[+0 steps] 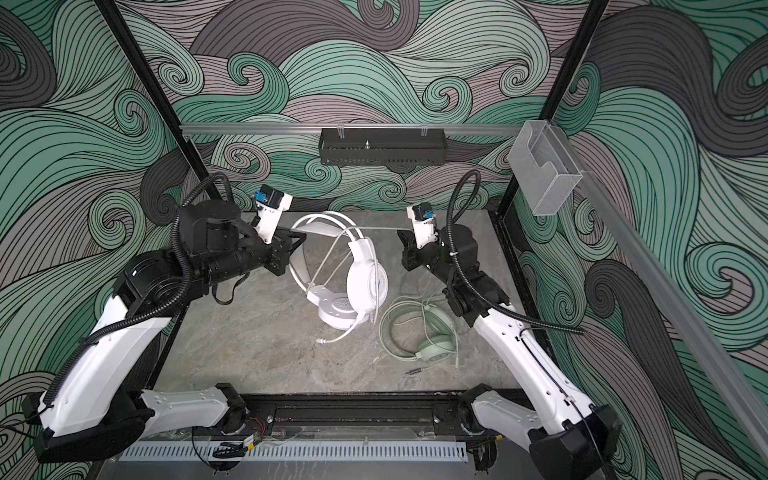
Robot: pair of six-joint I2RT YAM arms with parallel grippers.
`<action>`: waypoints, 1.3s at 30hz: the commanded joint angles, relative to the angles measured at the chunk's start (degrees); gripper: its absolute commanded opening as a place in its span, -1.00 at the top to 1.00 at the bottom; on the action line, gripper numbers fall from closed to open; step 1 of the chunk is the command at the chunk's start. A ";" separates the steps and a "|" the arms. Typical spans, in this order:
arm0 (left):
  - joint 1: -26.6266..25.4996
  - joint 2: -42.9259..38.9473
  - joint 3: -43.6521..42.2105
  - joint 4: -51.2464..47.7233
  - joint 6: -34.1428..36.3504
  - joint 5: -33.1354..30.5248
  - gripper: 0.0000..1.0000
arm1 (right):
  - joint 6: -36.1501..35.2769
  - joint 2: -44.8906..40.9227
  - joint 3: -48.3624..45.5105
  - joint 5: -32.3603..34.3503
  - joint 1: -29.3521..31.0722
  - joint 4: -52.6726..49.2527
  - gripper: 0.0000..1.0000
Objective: Wrap the headphones
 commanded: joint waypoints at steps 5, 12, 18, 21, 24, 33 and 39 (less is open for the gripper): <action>0.37 -4.04 -0.32 7.80 -3.77 3.48 1.00 | 3.24 -0.68 0.39 1.43 -1.21 0.77 1.00; 0.37 -3.75 -0.61 9.89 -5.26 4.28 1.00 | 2.78 0.28 0.80 -0.37 -0.31 1.02 1.00; 0.37 -2.08 2.86 12.20 -6.33 5.77 1.00 | 2.68 1.85 2.24 -3.31 0.89 4.03 0.97; 0.39 -1.11 6.08 13.15 -7.02 6.47 1.00 | 3.28 3.74 4.48 -5.37 1.20 6.12 0.91; 0.39 0.46 10.02 13.08 -7.22 7.17 1.00 | 4.48 6.60 7.53 -8.51 1.57 8.57 0.80; 0.37 4.92 18.88 14.46 -8.84 5.24 1.00 | 10.21 13.98 14.94 -15.14 2.30 15.68 0.37; 0.45 9.13 27.64 14.29 -9.34 2.26 1.00 | 14.06 18.09 18.24 -16.10 2.30 18.75 0.37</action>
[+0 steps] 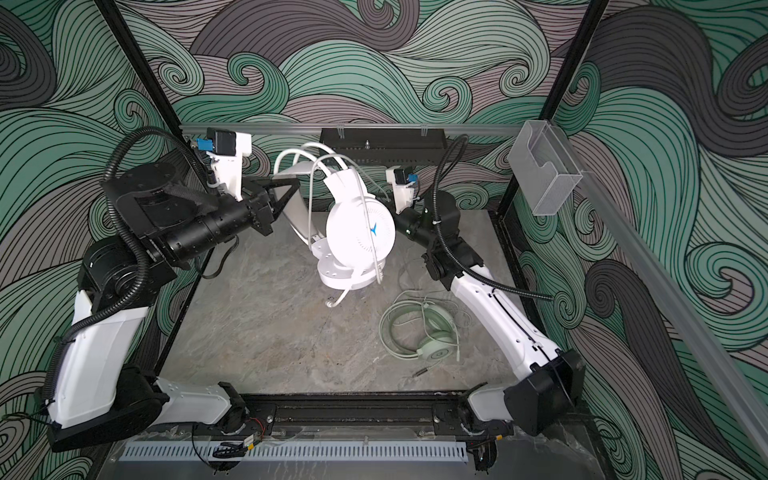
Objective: Wrap the headphones
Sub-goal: 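Lift the white headset high with the left gripper while the right gripper holds the cable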
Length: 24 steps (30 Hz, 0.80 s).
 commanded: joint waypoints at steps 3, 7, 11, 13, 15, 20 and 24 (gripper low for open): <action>0.51 3.74 10.64 4.08 -2.52 -3.77 1.00 | 5.64 2.80 2.69 -1.96 0.09 5.27 0.37; 0.70 6.72 14.52 4.97 -3.40 -6.47 1.00 | 8.64 4.20 2.75 -2.42 0.11 7.39 0.37; 1.33 7.98 16.56 6.79 -5.28 -7.07 1.00 | 10.78 4.91 0.71 -3.05 0.51 9.26 0.38; 1.61 9.06 18.25 6.79 -5.81 -6.91 1.00 | 10.84 4.96 -0.64 -3.46 0.92 9.41 0.38; 1.90 9.59 19.05 7.08 -6.32 -6.89 1.00 | 10.40 4.87 -1.64 -3.53 1.23 9.30 0.37; 3.69 10.11 19.85 8.17 -8.27 -6.84 1.00 | 7.31 4.18 -3.78 -4.01 1.49 7.06 0.35; 5.24 10.20 19.55 8.58 -10.00 -7.41 1.00 | 3.28 1.93 -6.76 -4.08 2.37 4.35 0.33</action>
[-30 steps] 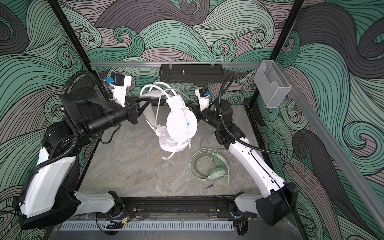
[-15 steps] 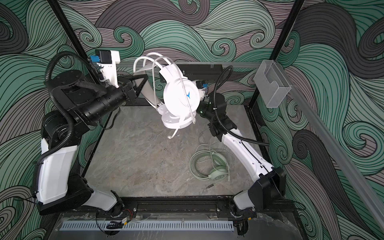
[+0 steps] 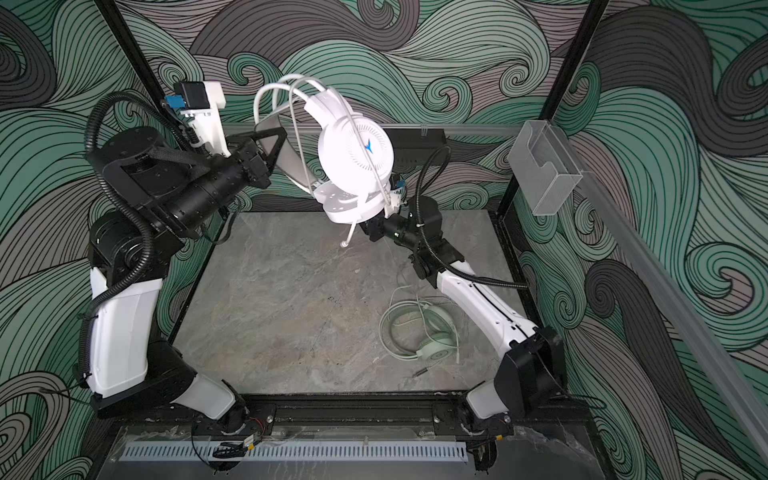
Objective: Wrap the headphones
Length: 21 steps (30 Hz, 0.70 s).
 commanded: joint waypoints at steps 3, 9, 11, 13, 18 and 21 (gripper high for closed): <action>2.45 -0.27 2.20 7.16 -5.70 -0.99 1.00 | -9.40 -4.42 -2.86 0.15 2.40 -5.55 0.34; 5.58 -0.07 2.57 8.89 -8.40 0.40 1.00 | -17.28 -6.94 -4.18 2.03 4.91 -10.69 0.43; 6.40 -0.08 2.55 9.25 -9.13 0.96 1.00 | -17.85 -7.38 -4.73 2.54 5.04 -10.84 0.48; 7.10 -0.17 2.54 9.35 -9.50 0.99 1.00 | -18.28 -7.61 -4.90 3.31 5.01 -11.37 0.55; 8.95 -0.81 2.53 10.16 -10.28 0.51 1.00 | -19.01 -8.28 -5.76 4.04 5.03 -12.01 0.69; 10.18 -1.29 1.99 10.30 -12.18 -0.55 1.00 | -19.00 -8.88 -6.58 3.89 5.17 -12.23 0.75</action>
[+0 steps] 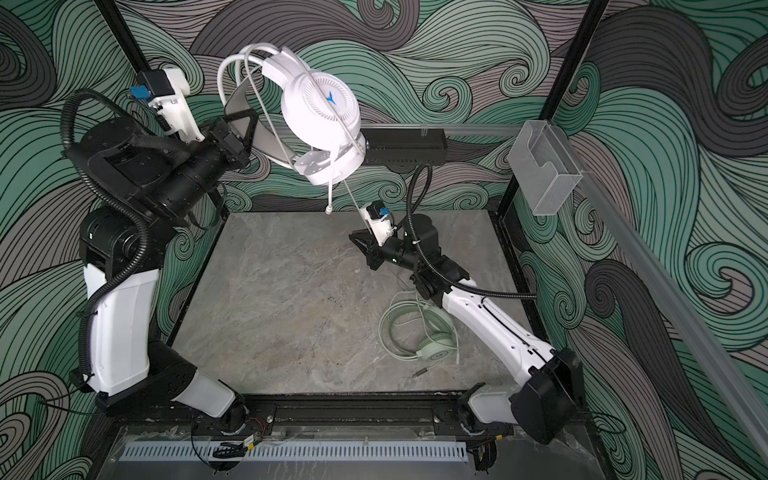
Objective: Wrap the headphones
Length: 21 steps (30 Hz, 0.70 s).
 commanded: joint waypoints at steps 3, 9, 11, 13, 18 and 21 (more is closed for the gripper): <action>2.78 -2.55 -0.60 7.88 -8.20 -2.91 1.00 | -2.93 -2.34 -0.75 1.34 1.33 -2.67 0.77; 4.94 -2.01 0.41 8.84 -10.78 -2.85 1.00 | -4.08 -3.37 -1.57 2.12 2.17 -3.60 0.75; 5.24 -1.95 0.47 8.03 -10.91 -4.04 1.00 | -4.34 -3.87 -1.76 2.45 2.12 -3.86 0.78; 5.96 -2.47 -1.04 7.75 -11.75 -5.73 1.00 | -4.52 -4.51 -1.96 3.15 2.17 -4.47 0.91; 8.88 -3.70 -6.51 8.36 -17.95 -7.43 1.00 | -4.82 -6.41 -4.51 7.63 3.87 -6.99 1.00; 10.12 -3.74 -9.13 9.11 -21.02 -7.04 1.00 | -6.78 -6.83 -5.90 11.70 6.08 -10.04 1.00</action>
